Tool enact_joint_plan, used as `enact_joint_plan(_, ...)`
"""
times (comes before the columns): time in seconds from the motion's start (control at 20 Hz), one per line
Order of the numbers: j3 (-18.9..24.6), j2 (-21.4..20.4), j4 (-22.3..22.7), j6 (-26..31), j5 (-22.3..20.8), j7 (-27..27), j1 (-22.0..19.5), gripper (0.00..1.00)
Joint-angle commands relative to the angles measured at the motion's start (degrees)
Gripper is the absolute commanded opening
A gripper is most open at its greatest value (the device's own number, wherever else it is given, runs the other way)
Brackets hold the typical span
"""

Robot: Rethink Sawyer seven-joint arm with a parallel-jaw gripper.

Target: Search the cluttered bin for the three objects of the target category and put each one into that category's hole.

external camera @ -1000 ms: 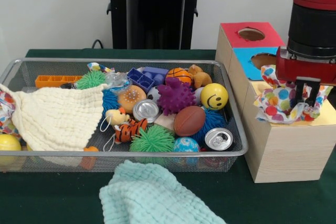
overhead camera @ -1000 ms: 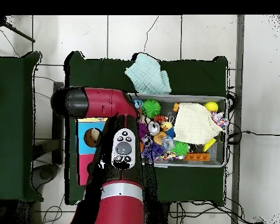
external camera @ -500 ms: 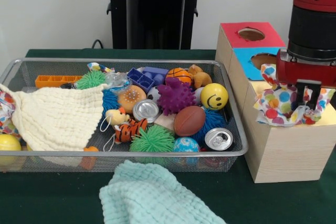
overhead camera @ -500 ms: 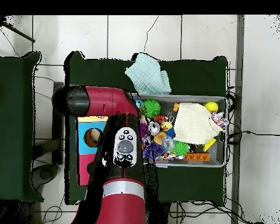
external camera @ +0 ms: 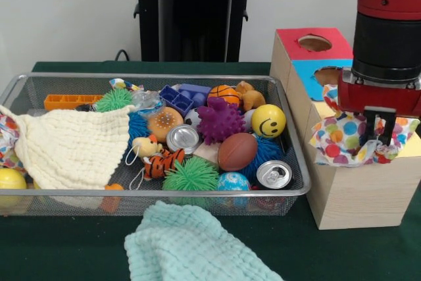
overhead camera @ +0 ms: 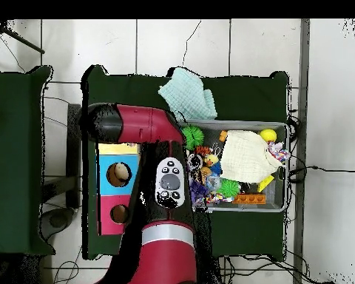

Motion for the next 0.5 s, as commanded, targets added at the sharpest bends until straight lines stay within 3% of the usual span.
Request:
enact_joint_plan(0.05,3.8,3.5,5.0,6.0,-6.3,-6.3,-4.7,0.0)
enact_joint_plan(0.5,2.0,-3.6,12.0,7.6,-6.5,-0.4,-1.6,0.0)
